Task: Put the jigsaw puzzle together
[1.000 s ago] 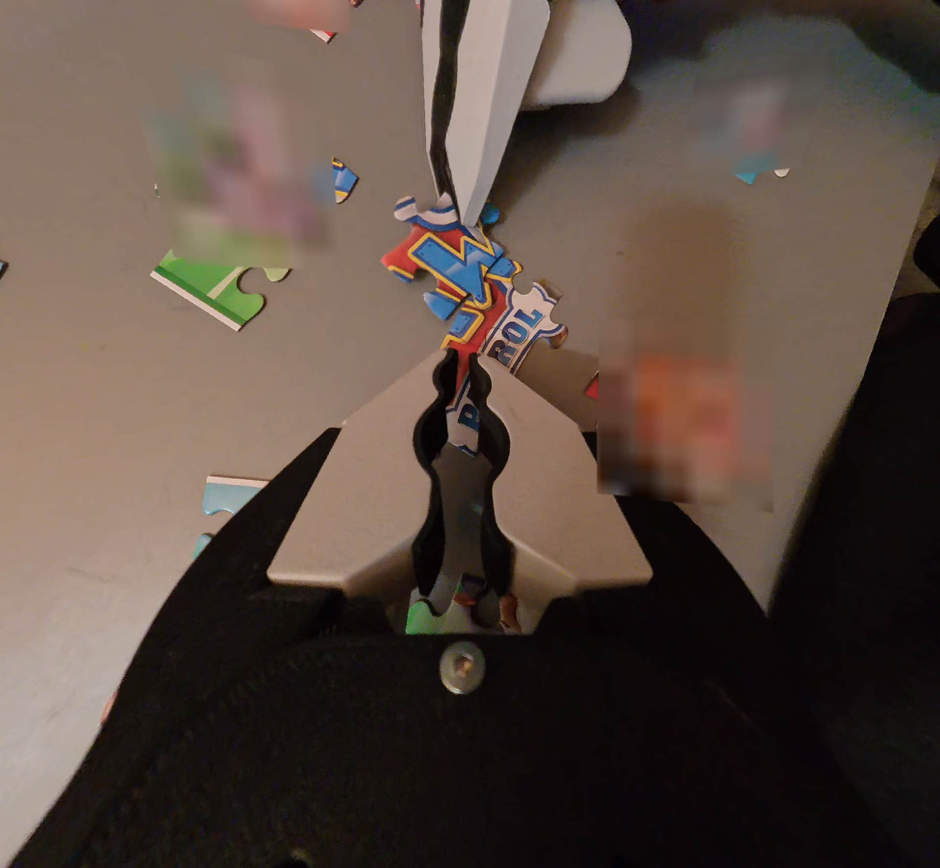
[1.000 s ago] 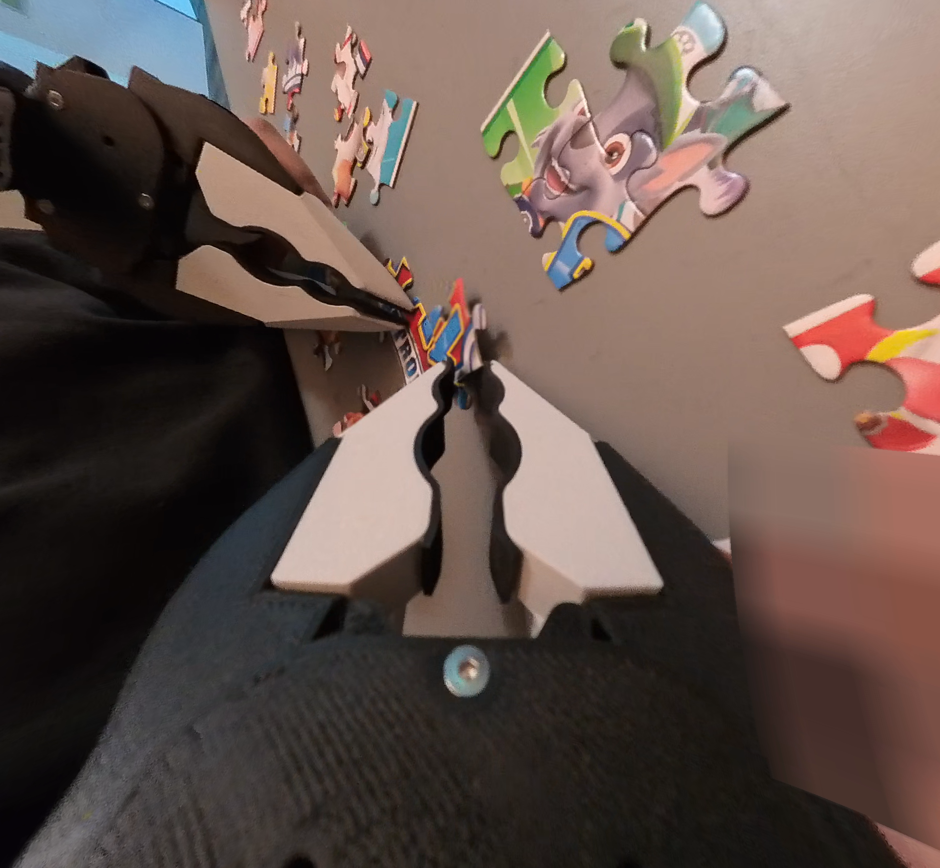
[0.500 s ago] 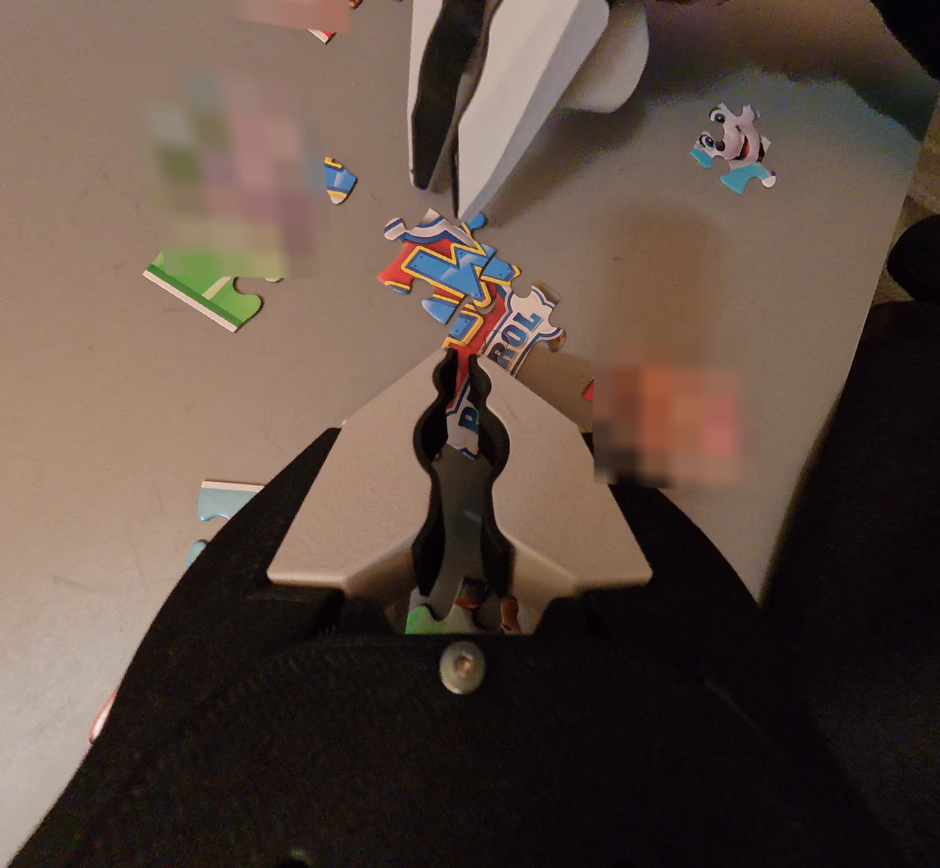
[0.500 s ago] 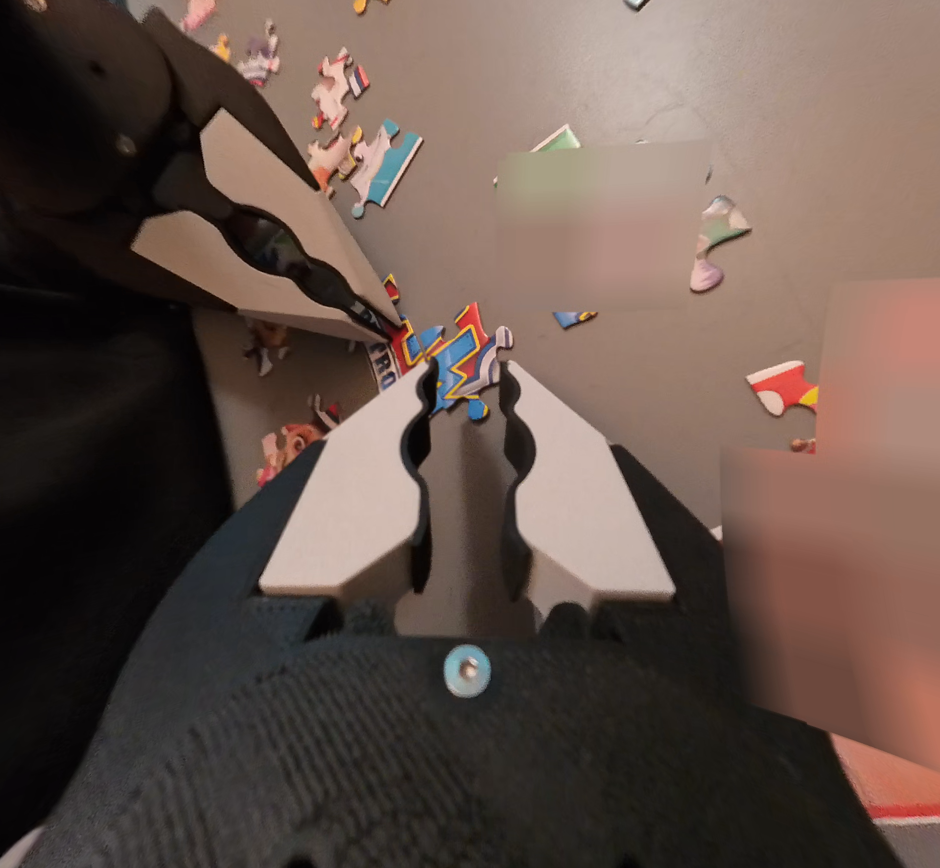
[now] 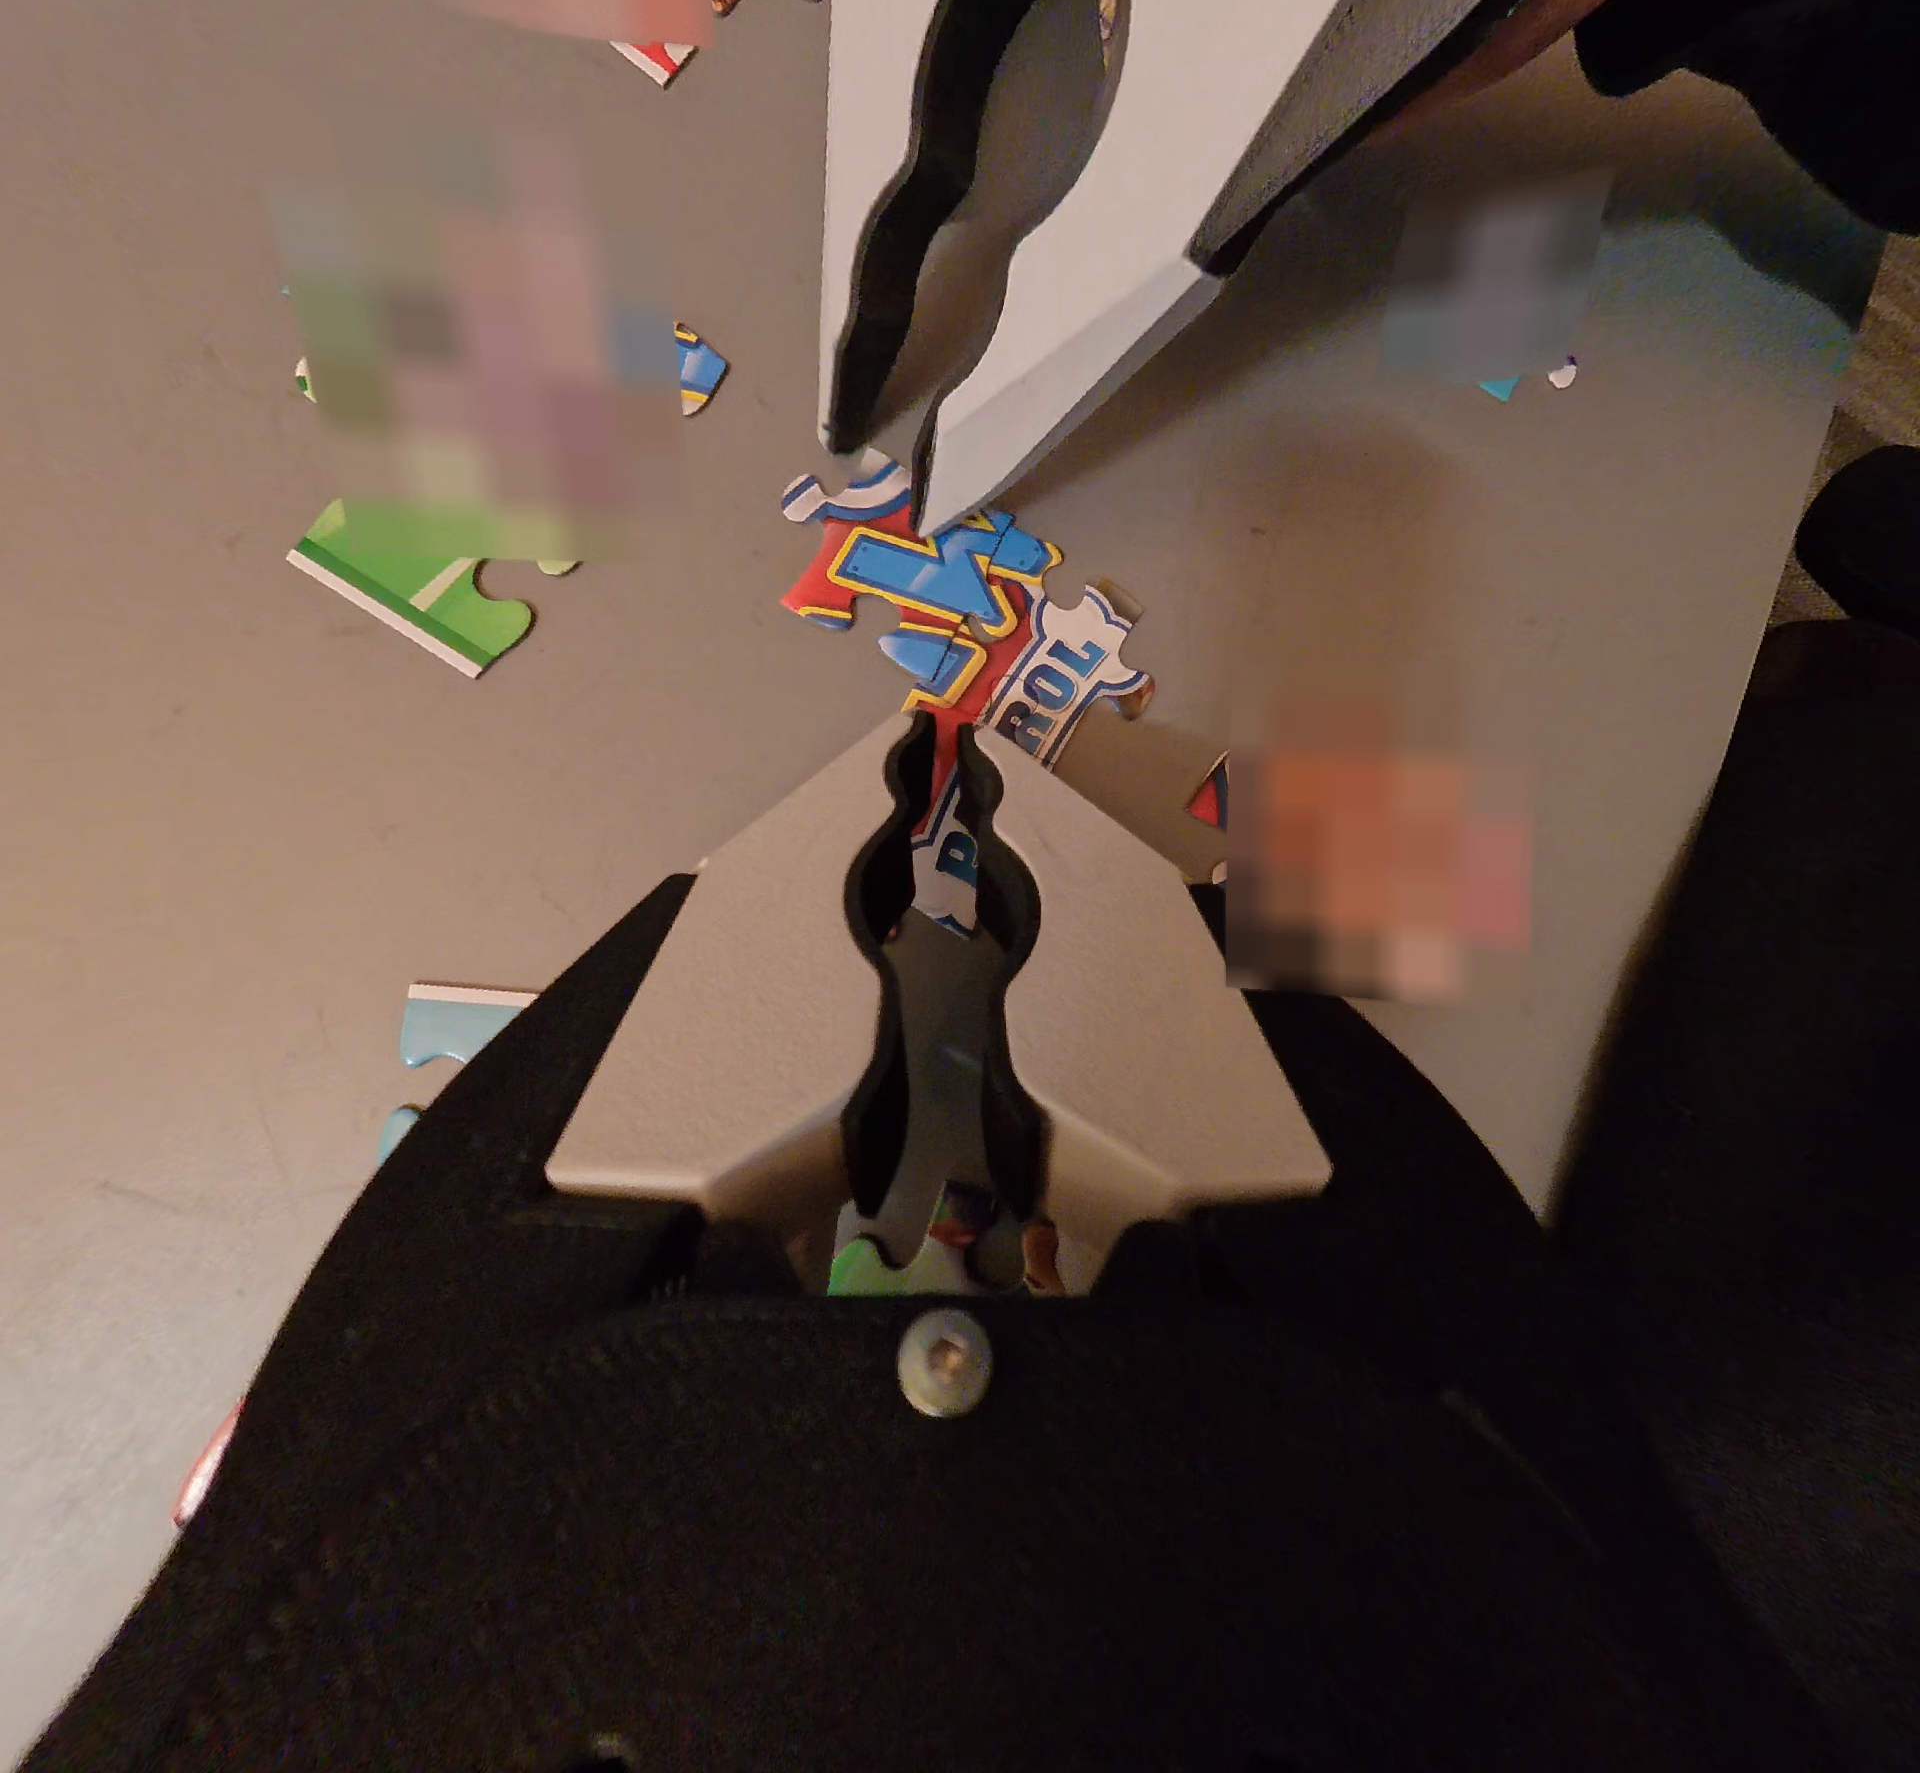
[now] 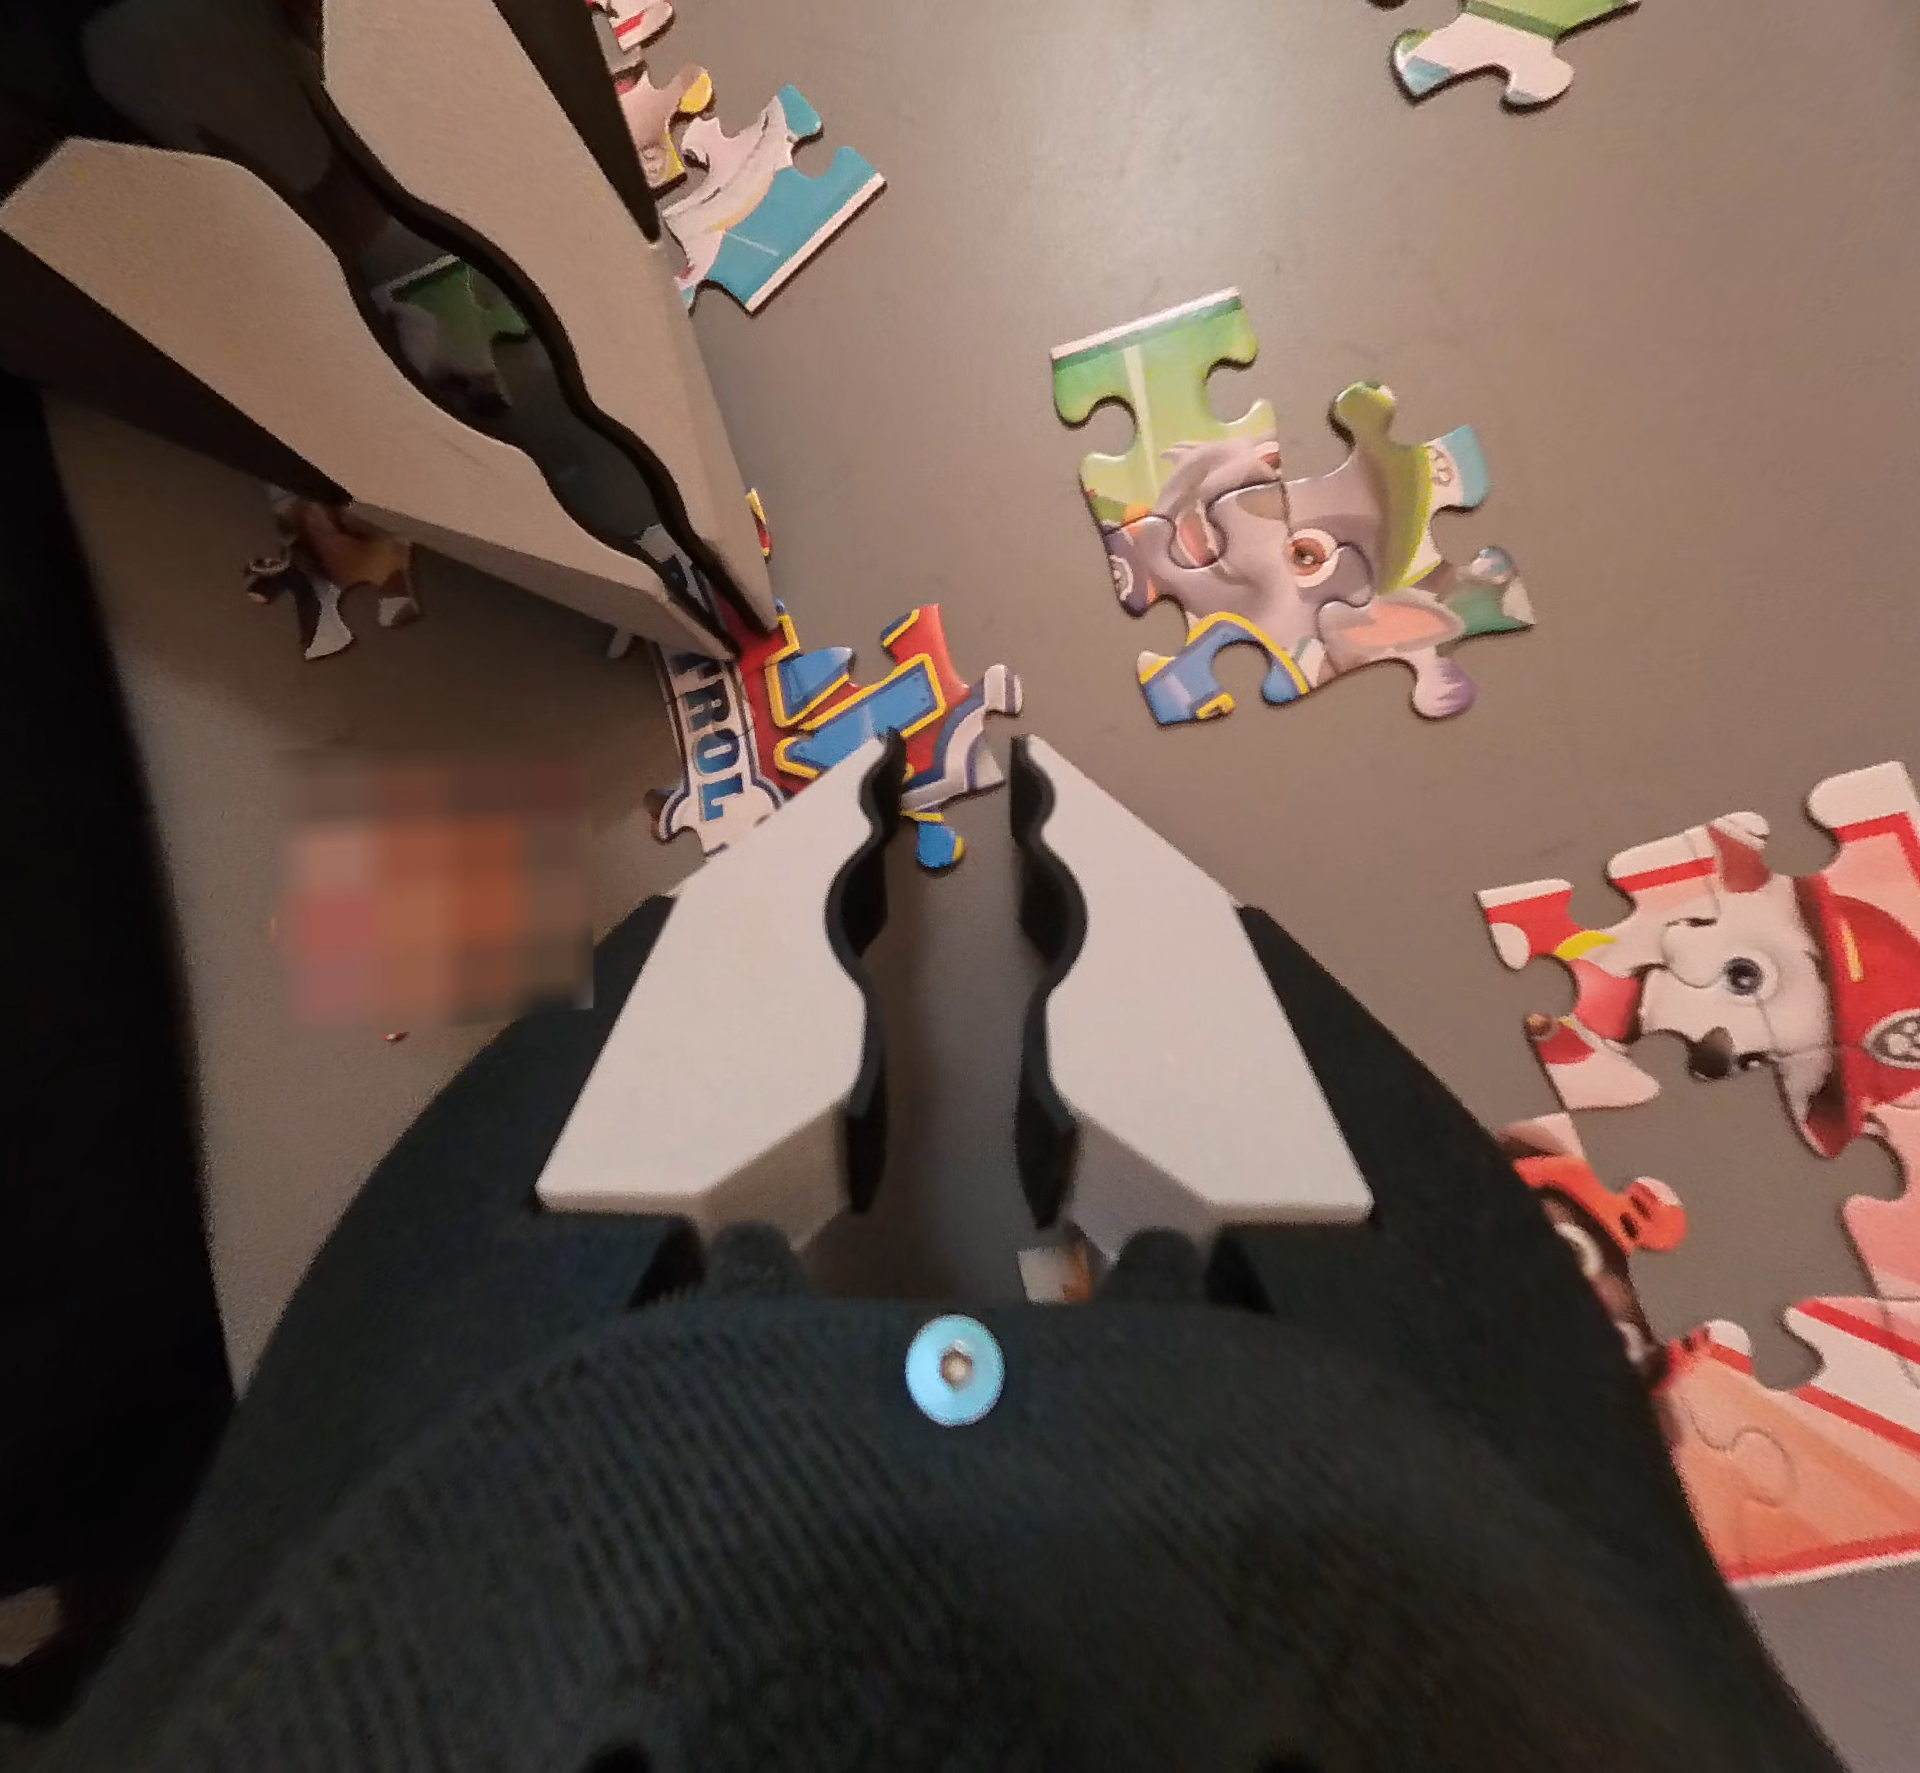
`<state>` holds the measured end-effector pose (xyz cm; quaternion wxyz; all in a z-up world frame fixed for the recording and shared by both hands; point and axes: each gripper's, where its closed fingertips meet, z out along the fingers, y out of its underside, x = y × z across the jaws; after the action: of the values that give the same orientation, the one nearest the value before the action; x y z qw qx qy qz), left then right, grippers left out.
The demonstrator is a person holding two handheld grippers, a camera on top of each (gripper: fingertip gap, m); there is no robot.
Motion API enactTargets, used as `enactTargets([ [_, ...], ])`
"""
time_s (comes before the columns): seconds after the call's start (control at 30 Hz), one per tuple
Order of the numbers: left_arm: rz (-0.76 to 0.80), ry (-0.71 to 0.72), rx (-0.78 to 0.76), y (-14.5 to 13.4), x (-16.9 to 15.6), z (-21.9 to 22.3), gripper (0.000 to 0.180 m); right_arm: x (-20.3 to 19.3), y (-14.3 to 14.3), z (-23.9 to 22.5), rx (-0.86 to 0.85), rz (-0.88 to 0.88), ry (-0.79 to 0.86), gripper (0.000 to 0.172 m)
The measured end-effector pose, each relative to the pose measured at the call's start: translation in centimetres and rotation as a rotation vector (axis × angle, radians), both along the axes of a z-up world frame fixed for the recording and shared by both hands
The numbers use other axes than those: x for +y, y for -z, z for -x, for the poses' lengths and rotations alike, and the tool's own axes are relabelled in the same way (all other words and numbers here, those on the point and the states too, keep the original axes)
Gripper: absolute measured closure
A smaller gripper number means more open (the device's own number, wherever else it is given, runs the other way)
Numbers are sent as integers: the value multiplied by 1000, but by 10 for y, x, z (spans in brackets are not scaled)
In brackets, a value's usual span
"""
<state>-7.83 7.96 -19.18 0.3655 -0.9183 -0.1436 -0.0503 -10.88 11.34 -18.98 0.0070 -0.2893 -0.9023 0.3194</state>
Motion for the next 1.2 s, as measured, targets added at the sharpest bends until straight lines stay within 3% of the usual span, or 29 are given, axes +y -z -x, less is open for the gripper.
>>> enactTargets([
  [0.23,-4,3,-7,0,0,0,179,-3,-18,-11,98,33,-7,163],
  [0.47,-8,2,-17,0,1,0,179,-14,-6,-34,144,17,-30,168],
  [1.2,-13,2,-20,0,1,0,179,-15,-7,-25,214,-57,-27,170],
])
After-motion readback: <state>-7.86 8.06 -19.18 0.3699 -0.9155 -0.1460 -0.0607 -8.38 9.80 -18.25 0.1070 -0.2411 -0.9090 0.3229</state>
